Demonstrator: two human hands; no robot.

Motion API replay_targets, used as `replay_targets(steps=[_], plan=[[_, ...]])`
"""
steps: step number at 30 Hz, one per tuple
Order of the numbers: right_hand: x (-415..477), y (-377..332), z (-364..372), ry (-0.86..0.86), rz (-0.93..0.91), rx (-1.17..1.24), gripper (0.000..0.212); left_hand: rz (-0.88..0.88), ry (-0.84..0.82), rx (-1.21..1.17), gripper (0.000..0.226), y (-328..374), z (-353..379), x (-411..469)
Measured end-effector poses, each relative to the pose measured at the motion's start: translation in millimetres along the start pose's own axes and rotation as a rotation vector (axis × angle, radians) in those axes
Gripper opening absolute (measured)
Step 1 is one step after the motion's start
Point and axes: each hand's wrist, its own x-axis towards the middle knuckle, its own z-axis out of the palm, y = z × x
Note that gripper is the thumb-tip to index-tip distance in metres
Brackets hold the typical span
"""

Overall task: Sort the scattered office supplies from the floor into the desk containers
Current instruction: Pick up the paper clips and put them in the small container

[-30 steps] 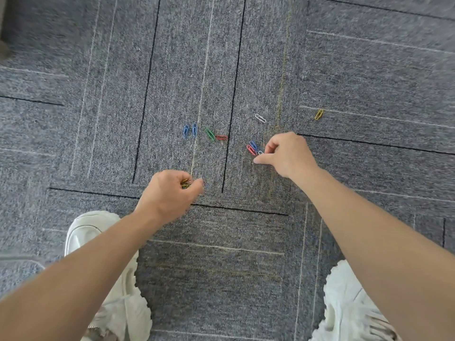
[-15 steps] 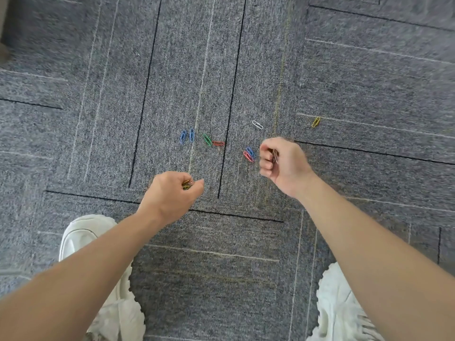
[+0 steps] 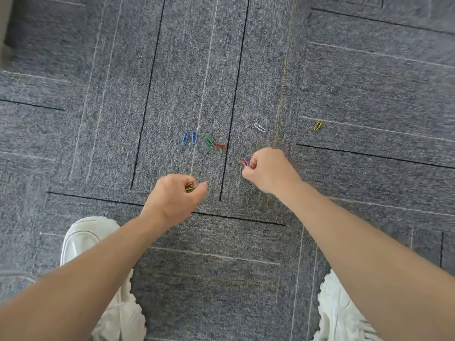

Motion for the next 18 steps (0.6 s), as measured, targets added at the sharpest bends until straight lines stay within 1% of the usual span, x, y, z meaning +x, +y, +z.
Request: replay_targets(steps=[3, 5, 9, 12, 14, 16, 18], plan=[[-10, 4, 8, 0.087, 0.008, -0.055, 0.022, -0.004, 0.005, 0.014, 0.049, 1, 0, 0], [-14, 4, 8, 0.149, 0.026, -0.056, 0.023, -0.002, 0.014, 0.008, 0.050, 1, 0, -1], [-13, -3, 10, 0.148, -0.011, -0.086, 0.019, 0.000, 0.011, 0.005, 0.049, 1, -1, 0], [-14, -15, 11, 0.156, -0.046, -0.155, 0.023, -0.003, 0.006, -0.004, 0.048, 2, 0, 0], [-13, -21, 9, 0.130, -0.032, -0.170, 0.024, -0.004, 0.005, -0.005, 0.048, 3, 1, 0], [-9, -17, 6, 0.086, 0.018, -0.127, 0.026, 0.006, 0.012, -0.005, 0.048, 3, 1, 1], [-5, -6, 5, 0.043, 0.065, 0.038, 0.028, 0.019, 0.020, -0.003, 0.048, 3, 1, 1]])
